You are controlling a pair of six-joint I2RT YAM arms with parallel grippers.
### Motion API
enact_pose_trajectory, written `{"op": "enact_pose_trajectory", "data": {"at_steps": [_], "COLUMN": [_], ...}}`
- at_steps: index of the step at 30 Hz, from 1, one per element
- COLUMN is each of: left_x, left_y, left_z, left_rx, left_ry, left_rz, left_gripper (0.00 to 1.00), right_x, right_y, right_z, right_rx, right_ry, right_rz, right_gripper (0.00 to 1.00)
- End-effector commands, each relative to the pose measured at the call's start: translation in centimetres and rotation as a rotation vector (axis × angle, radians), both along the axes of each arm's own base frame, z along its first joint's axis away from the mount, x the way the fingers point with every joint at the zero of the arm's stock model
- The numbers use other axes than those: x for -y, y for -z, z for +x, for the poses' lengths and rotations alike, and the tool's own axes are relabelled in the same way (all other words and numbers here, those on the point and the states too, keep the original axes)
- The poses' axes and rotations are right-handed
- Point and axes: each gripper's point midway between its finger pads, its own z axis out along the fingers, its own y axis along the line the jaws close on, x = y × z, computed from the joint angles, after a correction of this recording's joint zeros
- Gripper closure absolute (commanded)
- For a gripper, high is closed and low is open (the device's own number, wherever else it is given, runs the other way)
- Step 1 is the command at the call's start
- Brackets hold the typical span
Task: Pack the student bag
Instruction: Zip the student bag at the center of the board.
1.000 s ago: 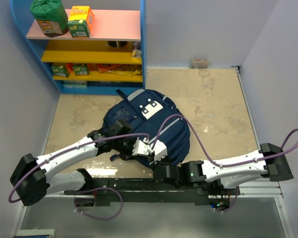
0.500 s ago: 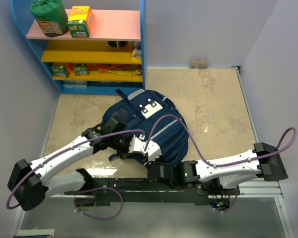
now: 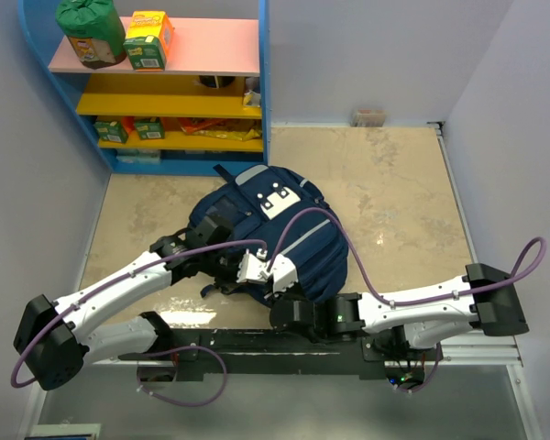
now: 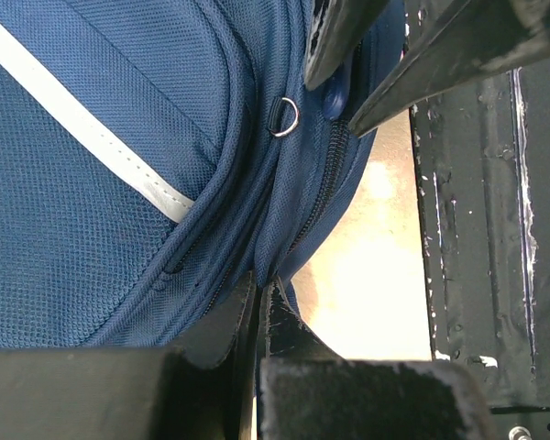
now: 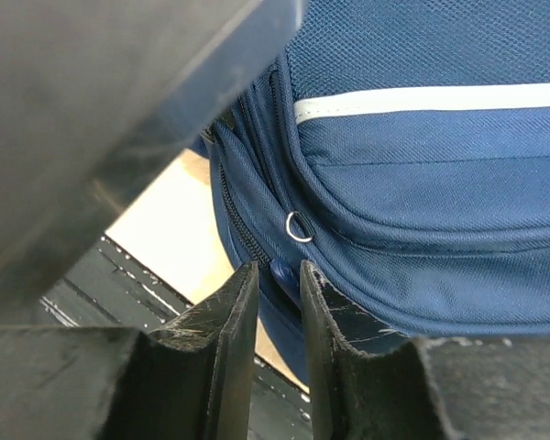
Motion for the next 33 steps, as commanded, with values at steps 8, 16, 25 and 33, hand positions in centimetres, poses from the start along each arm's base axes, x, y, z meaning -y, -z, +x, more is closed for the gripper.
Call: {"op": "enact_pose_trajectory", "data": {"at_steps": [8, 16, 25, 33], "left_x": [1.6, 1.7, 1.2, 0.8], "left_y": [-4.3, -4.3, -4.2, -5.1], "left_z": [1.5, 1.9, 2.7, 3.5], "left_rx": [0.095, 0.093, 0.118, 0.138], "left_ry": [0.002, -0.020, -0.054, -0.076], "left_rz": [-0.119, -0.116, -0.100, -0.101], "left_gripper": [1.00, 1.00, 1.00, 1.00], "right_x": [0.4, 2.8, 4.8, 6.5], "right_y": [-0.5, -1.8, -2.2, -2.0], "right_z": [1.3, 1.7, 0.6, -0.1], "right_rx": [0.013, 0.030, -0.015, -0.031], "right_ry": [0.078, 0.128, 0.156, 0.263], "right_rz": [0.026, 0.047, 0.105, 0.037], "right_gripper": [1.00, 1.00, 1.00, 1.00]}}
